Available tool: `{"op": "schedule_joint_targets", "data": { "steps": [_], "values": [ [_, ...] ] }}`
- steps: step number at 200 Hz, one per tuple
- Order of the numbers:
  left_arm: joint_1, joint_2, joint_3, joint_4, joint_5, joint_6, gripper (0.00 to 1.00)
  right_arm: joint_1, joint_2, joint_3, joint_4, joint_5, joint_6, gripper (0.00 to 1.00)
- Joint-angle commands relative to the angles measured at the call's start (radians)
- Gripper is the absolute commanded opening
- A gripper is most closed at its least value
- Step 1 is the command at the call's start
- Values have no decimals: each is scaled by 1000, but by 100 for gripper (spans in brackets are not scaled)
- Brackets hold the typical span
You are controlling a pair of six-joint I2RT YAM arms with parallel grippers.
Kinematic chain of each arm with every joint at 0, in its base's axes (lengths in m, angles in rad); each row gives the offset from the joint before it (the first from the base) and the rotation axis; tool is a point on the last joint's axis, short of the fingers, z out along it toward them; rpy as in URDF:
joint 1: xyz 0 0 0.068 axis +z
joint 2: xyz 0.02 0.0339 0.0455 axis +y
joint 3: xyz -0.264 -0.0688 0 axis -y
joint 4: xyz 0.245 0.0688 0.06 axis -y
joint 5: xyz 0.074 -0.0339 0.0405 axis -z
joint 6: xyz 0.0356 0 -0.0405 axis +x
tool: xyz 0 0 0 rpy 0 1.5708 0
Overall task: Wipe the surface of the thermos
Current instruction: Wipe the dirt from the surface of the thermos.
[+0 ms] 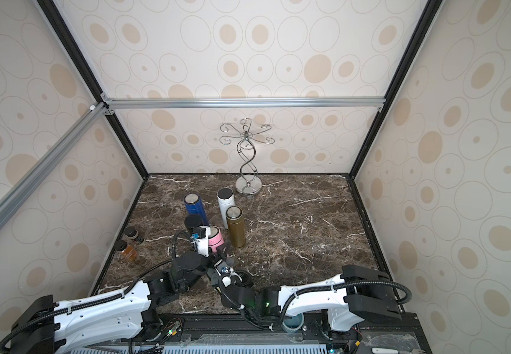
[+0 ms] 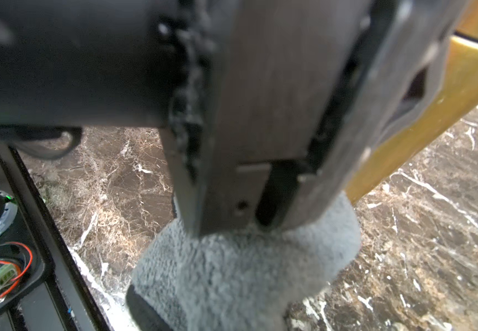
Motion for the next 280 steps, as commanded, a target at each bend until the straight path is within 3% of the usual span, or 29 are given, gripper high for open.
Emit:
{"op": "schedule_joint_targets", "data": {
  "steps": [1, 53, 91, 111, 180, 280],
  "values": [
    [-13, -32, 18, 54, 11, -39, 0, -5, 14, -7, -59, 54, 81, 0],
    [-13, -23, -8, 71, -2, -56, 0, -5, -13, -16, -112, 24, 88, 0],
    [-13, -4, -14, 86, -12, -64, 0, -4, -42, -18, 39, -148, -13, 0],
    [-14, 0, -18, 99, -6, -69, 0, -3, -6, 30, 54, -177, -65, 0],
    [-14, -34, -13, 100, 20, -65, 0, -31, 135, 71, 46, -86, -11, 0],
    [-15, -86, -23, 85, -19, -51, 0, -52, -42, -99, -159, 42, 194, 0]
  ]
}}
